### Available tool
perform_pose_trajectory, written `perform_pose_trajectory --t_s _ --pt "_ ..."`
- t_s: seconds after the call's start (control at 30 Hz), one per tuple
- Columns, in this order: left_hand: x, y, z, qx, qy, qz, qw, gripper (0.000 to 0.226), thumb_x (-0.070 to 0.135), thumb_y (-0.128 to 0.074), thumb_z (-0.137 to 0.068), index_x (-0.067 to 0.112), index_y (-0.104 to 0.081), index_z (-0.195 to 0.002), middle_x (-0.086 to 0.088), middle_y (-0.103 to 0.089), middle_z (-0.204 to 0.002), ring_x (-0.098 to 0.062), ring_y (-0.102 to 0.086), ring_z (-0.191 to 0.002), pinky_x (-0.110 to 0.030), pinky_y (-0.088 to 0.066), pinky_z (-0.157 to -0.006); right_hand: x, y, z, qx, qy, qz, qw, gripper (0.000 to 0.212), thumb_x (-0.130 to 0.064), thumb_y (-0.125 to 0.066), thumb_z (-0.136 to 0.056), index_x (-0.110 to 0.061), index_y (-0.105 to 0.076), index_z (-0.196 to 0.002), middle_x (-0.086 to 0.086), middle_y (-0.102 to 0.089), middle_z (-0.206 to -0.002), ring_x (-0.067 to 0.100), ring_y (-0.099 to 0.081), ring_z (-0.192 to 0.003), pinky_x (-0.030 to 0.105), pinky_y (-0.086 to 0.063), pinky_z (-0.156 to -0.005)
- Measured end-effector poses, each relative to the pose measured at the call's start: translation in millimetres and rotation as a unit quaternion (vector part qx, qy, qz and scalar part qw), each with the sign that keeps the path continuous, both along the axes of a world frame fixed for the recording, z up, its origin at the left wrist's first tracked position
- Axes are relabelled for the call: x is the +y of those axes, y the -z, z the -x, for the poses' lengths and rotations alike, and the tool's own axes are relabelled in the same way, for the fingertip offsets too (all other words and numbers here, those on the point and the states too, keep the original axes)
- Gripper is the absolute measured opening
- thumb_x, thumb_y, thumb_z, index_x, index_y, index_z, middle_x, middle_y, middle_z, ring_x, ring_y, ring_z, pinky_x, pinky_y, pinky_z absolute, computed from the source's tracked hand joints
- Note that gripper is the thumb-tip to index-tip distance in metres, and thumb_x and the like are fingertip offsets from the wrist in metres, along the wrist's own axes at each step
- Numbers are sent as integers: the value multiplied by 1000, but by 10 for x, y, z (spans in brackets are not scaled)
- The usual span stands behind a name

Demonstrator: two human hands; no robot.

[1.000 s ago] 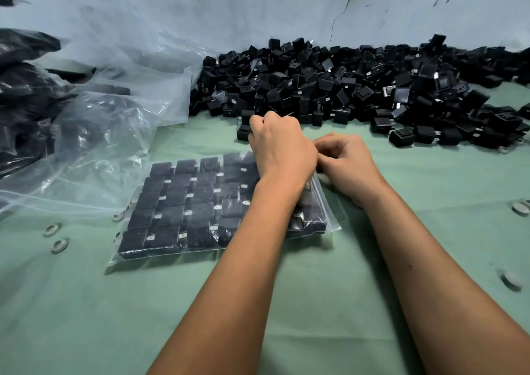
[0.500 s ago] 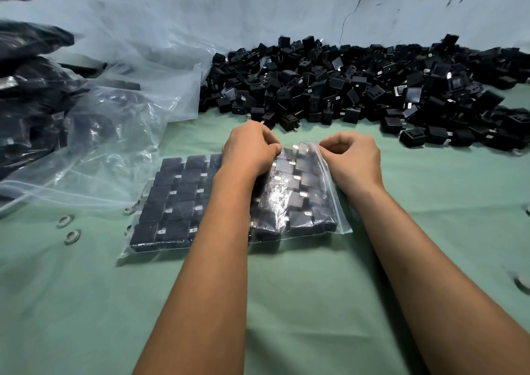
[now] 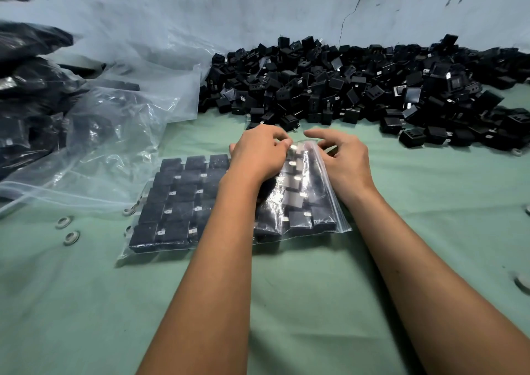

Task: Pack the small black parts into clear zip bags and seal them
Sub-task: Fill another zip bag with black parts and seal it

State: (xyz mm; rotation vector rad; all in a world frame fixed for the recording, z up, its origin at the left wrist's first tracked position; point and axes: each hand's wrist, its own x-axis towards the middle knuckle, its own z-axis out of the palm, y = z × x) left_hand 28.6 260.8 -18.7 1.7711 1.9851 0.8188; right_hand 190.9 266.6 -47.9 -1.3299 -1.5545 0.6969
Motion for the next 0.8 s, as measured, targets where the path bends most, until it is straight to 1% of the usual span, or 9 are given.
perform_pose_trajectory --t_s 0.1,0.17,0.23,0.37,0.43,0.53,0.63,0.73,0.8 --pt "13 4 -48 14 6 6 1000 22 48 -57 -101 35 -73 -106 11 -73 -106 -20 -61 -110 -49 -43 -105 11 -6 4 9 0 1 1000 16 -24 -76 -91 -26 -81 -107 -4 -75 -91 15 -72 -85 40 -61 -81" --pt "28 17 -57 18 3 12 1000 21 51 -61 -97 36 -73 -104 9 -73 -110 -21 -60 -113 -49 -41 -106 24 -5 5 23 14 2 1000 13 -18 -77 -90 -21 -82 -102 -2 -77 -88 15 -73 -84 38 -61 -83" --pt "38 27 -61 20 -4 13 1000 20 52 -64 -95 36 -73 -101 8 -72 -113 -22 -60 -116 -49 -39 -107 33 2 4 30 27 1 999 14 -15 -78 -88 -20 -82 -100 -1 -76 -84 14 -74 -81 36 -62 -81" --pt "46 34 -74 24 -13 18 999 18 53 -67 -93 36 -73 -96 9 -74 -108 -21 -62 -112 -48 -40 -106 39 -5 -2 54 52 -9 997 18 -18 -81 -82 -24 -80 -98 -7 -77 -82 4 -73 -79 29 -61 -81" --pt "42 32 -84 27 -13 19 999 18 53 -67 -92 36 -73 -95 10 -74 -106 -20 -62 -111 -48 -41 -105 38 1 -2 64 49 1 997 16 -17 -82 -81 -22 -80 -96 -7 -77 -82 3 -73 -79 29 -61 -82" --pt "30 22 -79 25 -10 15 1000 12 45 -66 -95 35 -73 -96 10 -73 -105 -21 -62 -111 -48 -42 -105 47 18 -6 56 51 29 997 18 -17 -84 -79 -21 -78 -95 -6 -77 -82 5 -74 -77 28 -62 -80" --pt "16 17 -38 -7 -5 12 1000 5 32 -67 -97 32 -72 -96 10 -73 -98 -20 -64 -106 -47 -47 -103 60 22 -7 36 82 43 995 19 -24 -87 -75 -22 -74 -88 -8 -75 -79 5 -72 -74 26 -61 -75" --pt "9 11 -3 -16 -17 10 1000 6 27 -68 -96 30 -73 -93 8 -72 -98 -20 -65 -103 -44 -52 -98 52 17 -1 25 91 39 995 24 -33 -90 -71 -22 -71 -81 -7 -73 -75 4 -70 -70 22 -58 -67" --pt "10 8 12 -19 -29 12 999 8 27 -69 -95 31 -73 -90 9 -71 -96 -20 -66 -102 -42 -54 -95 45 7 5 22 89 35 995 22 -34 -88 -73 -23 -71 -79 -7 -73 -75 5 -70 -70 23 -58 -65"
